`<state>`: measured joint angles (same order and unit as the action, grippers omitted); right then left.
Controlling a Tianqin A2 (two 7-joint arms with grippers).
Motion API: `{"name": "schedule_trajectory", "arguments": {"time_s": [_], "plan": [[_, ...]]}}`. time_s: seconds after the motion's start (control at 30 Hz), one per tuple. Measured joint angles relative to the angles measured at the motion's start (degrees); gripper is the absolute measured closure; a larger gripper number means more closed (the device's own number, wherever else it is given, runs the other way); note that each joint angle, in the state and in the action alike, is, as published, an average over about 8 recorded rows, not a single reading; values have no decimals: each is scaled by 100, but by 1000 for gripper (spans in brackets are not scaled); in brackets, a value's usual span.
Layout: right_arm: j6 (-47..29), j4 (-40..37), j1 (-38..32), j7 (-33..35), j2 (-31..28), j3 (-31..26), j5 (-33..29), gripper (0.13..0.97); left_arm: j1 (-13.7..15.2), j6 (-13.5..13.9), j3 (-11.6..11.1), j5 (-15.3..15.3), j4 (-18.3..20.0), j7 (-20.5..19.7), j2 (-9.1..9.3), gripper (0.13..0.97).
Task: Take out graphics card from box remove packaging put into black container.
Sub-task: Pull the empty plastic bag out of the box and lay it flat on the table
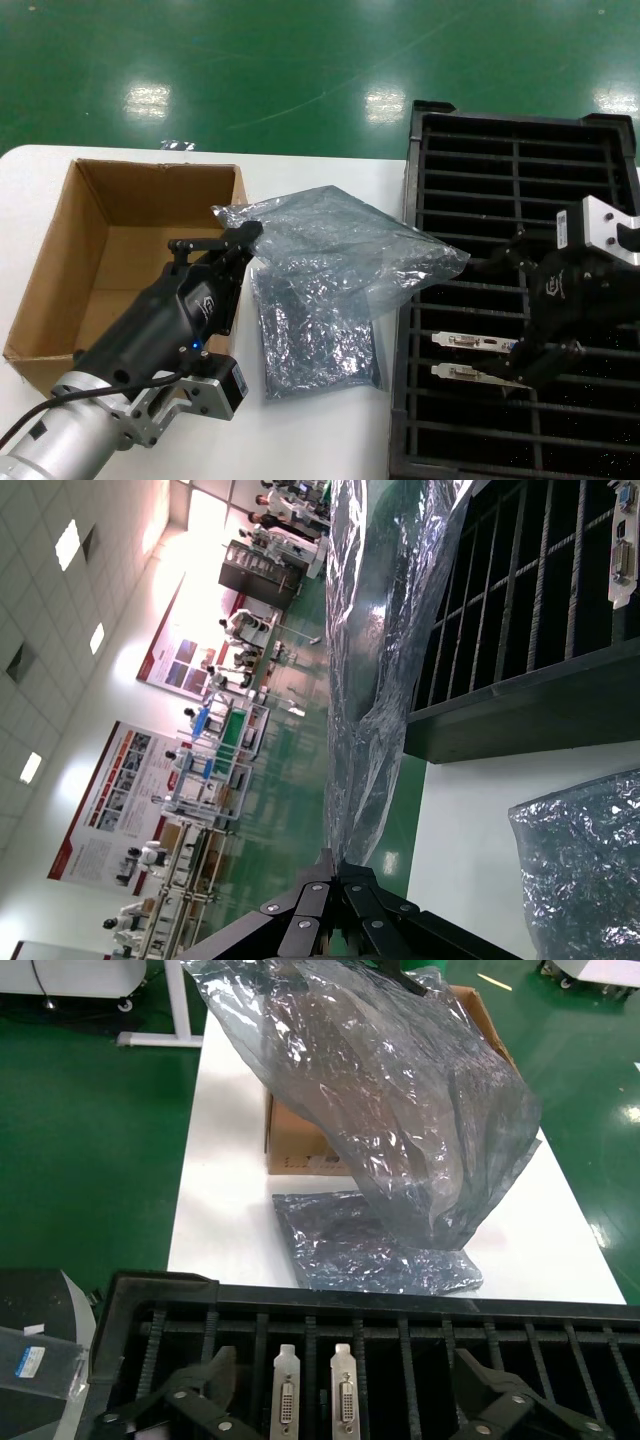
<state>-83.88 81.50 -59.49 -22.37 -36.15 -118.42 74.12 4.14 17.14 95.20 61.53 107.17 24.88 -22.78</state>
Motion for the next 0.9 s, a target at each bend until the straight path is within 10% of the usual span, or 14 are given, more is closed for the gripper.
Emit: {"name": "schedule_trajectory", "arguments": {"time_s": [0.4, 0.73, 0.9], "plan": [[2, 4, 2, -1, -2, 2, 1, 243, 7, 498, -288, -437, 131, -484, 424, 958], [3, 3, 1, -1, -2, 0, 2, 145, 344, 2547, -1355, -1487, 398, -2606, 1783, 958], [3, 3, 1, -1, -3, 0, 2, 137, 549, 3620, -1746, -1602, 278, -3860, 2136, 958]]}}
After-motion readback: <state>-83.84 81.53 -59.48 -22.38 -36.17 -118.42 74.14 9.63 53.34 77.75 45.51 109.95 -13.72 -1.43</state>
